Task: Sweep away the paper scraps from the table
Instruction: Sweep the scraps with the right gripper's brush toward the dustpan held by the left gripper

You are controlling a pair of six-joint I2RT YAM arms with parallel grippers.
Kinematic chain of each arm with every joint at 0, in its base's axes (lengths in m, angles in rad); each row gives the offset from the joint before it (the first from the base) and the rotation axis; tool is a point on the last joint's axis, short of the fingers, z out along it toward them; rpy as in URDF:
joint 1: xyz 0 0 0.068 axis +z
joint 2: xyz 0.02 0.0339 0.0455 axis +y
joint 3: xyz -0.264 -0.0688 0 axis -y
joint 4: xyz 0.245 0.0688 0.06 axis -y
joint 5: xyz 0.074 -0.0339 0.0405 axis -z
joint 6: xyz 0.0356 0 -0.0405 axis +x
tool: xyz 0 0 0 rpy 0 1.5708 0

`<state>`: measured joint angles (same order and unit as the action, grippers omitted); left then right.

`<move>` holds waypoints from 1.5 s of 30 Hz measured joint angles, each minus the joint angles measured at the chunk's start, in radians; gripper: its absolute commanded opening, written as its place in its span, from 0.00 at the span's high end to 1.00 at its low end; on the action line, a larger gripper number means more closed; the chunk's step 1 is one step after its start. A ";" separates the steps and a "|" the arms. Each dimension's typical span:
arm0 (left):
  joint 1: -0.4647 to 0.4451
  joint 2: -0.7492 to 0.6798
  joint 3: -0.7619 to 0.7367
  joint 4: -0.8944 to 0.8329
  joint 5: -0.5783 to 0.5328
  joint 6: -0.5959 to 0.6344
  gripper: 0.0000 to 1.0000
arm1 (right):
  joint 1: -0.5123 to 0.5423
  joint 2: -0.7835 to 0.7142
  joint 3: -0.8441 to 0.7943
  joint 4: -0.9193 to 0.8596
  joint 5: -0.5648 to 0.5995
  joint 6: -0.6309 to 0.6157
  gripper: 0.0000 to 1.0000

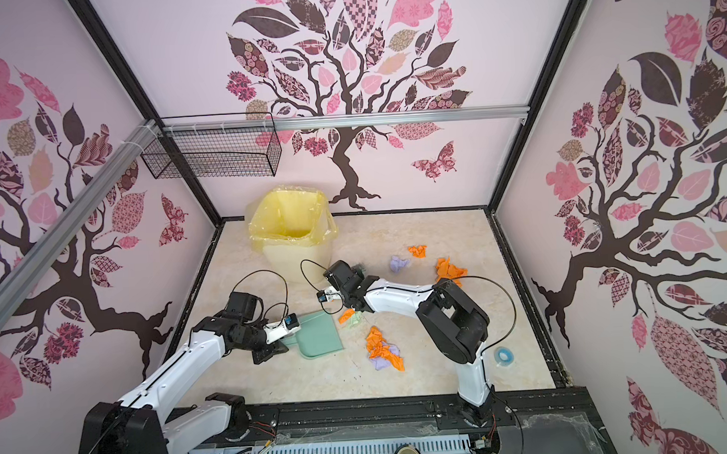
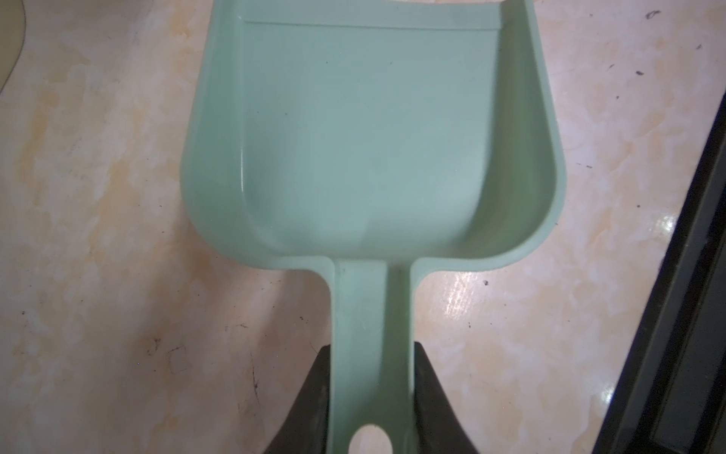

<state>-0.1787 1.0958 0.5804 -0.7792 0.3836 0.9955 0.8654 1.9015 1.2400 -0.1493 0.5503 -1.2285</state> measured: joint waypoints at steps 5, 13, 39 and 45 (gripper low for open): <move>0.000 0.014 0.000 0.002 0.000 0.000 0.93 | 0.035 -0.130 -0.098 -0.066 0.015 0.042 1.00; 0.000 0.039 0.000 0.008 -0.003 0.000 0.93 | 0.123 -0.328 -0.245 -0.246 0.064 0.142 1.00; 0.002 0.101 0.045 0.008 -0.070 0.045 0.94 | 0.164 -0.251 0.081 -1.006 0.316 1.313 1.00; 0.002 0.121 0.070 0.013 -0.049 0.021 0.97 | 0.080 -0.189 0.279 -1.100 0.225 1.514 1.00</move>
<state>-0.1764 1.2167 0.6502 -0.7662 0.3347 1.0161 0.9459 1.7123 1.5192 -1.2495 0.7753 0.2852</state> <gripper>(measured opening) 0.262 0.120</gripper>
